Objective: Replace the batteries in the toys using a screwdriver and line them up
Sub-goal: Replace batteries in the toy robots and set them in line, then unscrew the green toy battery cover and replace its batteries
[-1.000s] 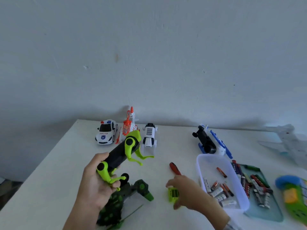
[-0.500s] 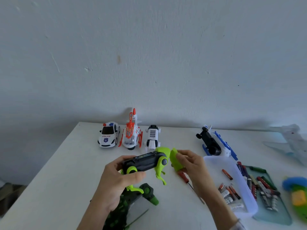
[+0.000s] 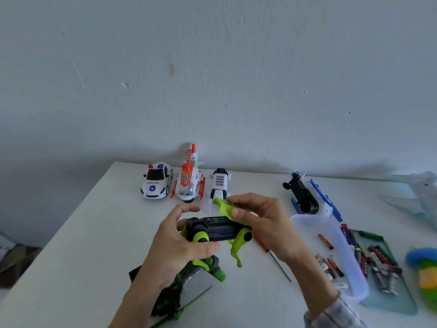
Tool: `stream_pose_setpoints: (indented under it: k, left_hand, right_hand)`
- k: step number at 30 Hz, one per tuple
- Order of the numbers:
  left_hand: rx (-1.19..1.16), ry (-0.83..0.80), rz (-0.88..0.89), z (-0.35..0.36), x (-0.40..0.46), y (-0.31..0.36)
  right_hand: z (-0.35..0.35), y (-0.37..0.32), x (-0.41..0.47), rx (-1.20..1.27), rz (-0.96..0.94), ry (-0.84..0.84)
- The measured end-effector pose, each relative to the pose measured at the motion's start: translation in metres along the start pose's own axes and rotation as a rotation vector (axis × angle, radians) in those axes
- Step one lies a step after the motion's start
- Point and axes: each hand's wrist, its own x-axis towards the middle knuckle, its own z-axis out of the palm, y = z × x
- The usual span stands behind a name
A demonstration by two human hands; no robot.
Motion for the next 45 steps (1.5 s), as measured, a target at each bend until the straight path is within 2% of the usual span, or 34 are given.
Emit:
stream_pose_setpoints:
  k: [8, 13, 15, 18, 21, 24, 28, 32, 34, 37, 39, 40, 42, 45]
  left_hand:
    - [0.009, 0.025, -0.020, -0.004, -0.002, 0.000]
    - [0.044, 0.018, -0.002, -0.007, -0.005, 0.001]
    - [0.052, 0.016, -0.008, -0.007, -0.005, 0.001]
    - [0.070, 0.009, -0.020, -0.005, -0.003, 0.002]
    - [0.052, 0.001, -0.034, -0.005, 0.003, 0.002]
    - [0.096, -0.021, -0.022, 0.002, 0.009, 0.010]
    - [0.238, -0.095, 0.045, 0.013, 0.026, 0.028]
    - [0.323, -0.238, 0.134, 0.018, 0.052, 0.050]
    - [0.396, -0.357, 0.200, 0.018, 0.063, 0.061]
    - [0.470, -0.609, 0.314, 0.016, 0.081, 0.073]
    - [0.464, -0.702, 0.358, 0.018, 0.089, 0.076]
    - [0.483, -0.710, 0.391, 0.020, 0.094, 0.074]
    - [0.618, -0.622, 0.481, 0.016, 0.106, 0.062]
    - [0.756, -0.405, 0.524, -0.009, 0.120, 0.026]
  right_hand:
    - [0.009, -0.008, 0.000, -0.244, 0.037, -0.218]
    - [0.008, -0.008, -0.004, -0.336, 0.043, -0.284]
    - [0.009, -0.005, -0.007, -0.466, -0.034, -0.266]
    - [0.008, -0.007, -0.010, -0.728, -0.246, -0.212]
    - [0.007, -0.007, -0.013, -0.825, -0.308, -0.226]
    - [0.015, 0.003, -0.013, -0.993, -0.380, -0.050]
    - [0.011, 0.010, -0.006, -0.977, -0.502, 0.243]
    - [-0.005, -0.003, 0.003, -1.034, -0.550, 0.313]
    - [-0.018, -0.017, 0.007, -0.977, -0.360, 0.175]
    - [-0.047, -0.030, 0.021, -0.520, 0.076, -0.279]
    - [-0.060, -0.024, 0.029, -0.183, 0.202, -0.452]
    - [-0.061, -0.019, 0.032, -0.125, 0.229, -0.490]
    - [-0.059, -0.006, 0.036, -0.134, 0.283, -0.428]
    - [-0.053, 0.014, 0.046, -0.101, 0.421, -0.070]
